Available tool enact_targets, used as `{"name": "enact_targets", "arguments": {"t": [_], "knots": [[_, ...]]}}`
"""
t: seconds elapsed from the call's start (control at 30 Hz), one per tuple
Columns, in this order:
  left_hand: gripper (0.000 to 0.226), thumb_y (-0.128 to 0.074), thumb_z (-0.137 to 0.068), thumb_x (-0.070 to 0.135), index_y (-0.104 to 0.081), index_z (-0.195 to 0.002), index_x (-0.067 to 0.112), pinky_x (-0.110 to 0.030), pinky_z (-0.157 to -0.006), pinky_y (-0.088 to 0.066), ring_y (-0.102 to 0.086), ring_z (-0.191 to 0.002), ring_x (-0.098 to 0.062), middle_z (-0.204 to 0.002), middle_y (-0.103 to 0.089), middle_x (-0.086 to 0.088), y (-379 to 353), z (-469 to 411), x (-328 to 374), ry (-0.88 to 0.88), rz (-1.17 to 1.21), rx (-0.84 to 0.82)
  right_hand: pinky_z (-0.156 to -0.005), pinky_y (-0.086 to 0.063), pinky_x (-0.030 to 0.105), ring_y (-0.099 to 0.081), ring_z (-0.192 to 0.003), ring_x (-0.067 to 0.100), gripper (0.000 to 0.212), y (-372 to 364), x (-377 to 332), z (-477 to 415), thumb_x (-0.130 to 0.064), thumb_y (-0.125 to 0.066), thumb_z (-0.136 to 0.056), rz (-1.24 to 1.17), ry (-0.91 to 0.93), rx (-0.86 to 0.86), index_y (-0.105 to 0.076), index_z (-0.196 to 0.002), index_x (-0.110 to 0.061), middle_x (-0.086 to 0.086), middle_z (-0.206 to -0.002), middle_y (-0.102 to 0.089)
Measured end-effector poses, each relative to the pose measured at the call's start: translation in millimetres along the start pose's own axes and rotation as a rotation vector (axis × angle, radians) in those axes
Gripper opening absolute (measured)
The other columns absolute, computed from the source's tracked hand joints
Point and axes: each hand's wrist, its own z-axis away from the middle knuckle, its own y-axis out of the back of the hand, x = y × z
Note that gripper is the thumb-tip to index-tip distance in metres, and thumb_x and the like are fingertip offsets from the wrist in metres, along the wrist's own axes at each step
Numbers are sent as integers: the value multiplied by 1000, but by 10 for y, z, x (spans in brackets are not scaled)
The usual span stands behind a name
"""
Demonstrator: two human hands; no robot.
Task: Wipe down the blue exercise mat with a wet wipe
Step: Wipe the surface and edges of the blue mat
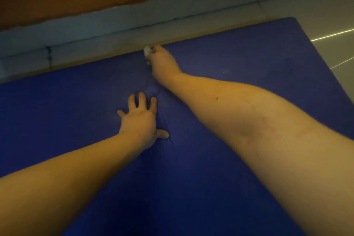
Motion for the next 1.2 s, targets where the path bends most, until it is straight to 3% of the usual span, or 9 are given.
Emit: {"name": "enact_targets", "arguments": {"t": [0.23,0.3,0.43,0.7,0.83,0.9,0.97,1.07,1.2], "knots": [[123,-66,-74,77,5,-160,23,-71,-113,-23,11,-150,-40,-163,15,-9,27,0,27,15,13,-21,-74,-35,25,-57,-95,23,23,846,1527,185,-13,-47,-101,152,-465,254,-63,-115,-6,10,-110,-64],[124,-67,-73,76,5,-160,23,-71,-113,-23,11,-150,-40,-163,14,-8,37,-25,41,22,14,-25,-72,-35,25,-58,-82,20,15,897,1605,263,-20,-48,-101,32,-624,343,-59,-106,-10,6,-97,-66],[126,-70,-71,76,2,-160,23,-73,-111,-25,9,-149,-40,-162,9,-9,27,-38,52,23,22,-19,-77,-29,20,-57,-109,28,23,604,1190,395,-10,-54,-96,-59,-520,316,-65,-114,-2,10,-108,-59],[126,-70,-69,77,1,-160,25,-72,-110,-26,7,-149,-39,-163,9,-7,-4,-49,2,16,37,0,-62,-41,28,-57,-73,28,16,139,565,1248,-14,-60,-99,-98,45,183,-74,-100,-5,13,-85,-57],[127,-71,-67,77,-1,-159,25,-72,-110,-26,6,-149,-38,-162,7,-7,-3,-52,-8,13,40,2,-66,-34,33,-60,-85,43,16,492,1229,1163,-10,-62,-94,65,-221,290,-75,-99,-3,24,-92,-61],[128,-72,-66,78,-1,-159,26,-72,-110,-27,5,-149,-38,-161,6,-7,-1,-54,-8,18,36,4,-73,-32,26,-58,-100,41,19,715,1515,1175,-9,-57,-97,83,-476,306,-74,-106,-5,20,-108,-60],[128,-72,-66,78,-3,-159,26,-73,-109,-28,4,-148,-38,-162,5,-7,4,-57,-21,16,34,9,-68,-33,10,-59,-101,32,18,764,1530,1208,-13,-52,-102,50,-589,335,-68,-104,-5,7,-100,-59],[127,-72,-64,79,-5,-159,27,-73,-108,-29,3,-148,-38,-162,4,-6,2,-44,-41,4,38,12,-51,-31,6,-59,-81,20,29,553,1058,1332,-23,-44,-108,8,-576,393,-62,-99,-2,-10,-77,-47],[129,-72,-65,80,-2,-160,27,-72,-109,-28,5,-149,-38,-164,7,-6,30,-42,-55,16,26,0,-66,-44,38,-58,-82,39,15,13,267,1716,-8,-57,-97,-113,-233,268,-68,-99,1,17,-90,-56]]}}
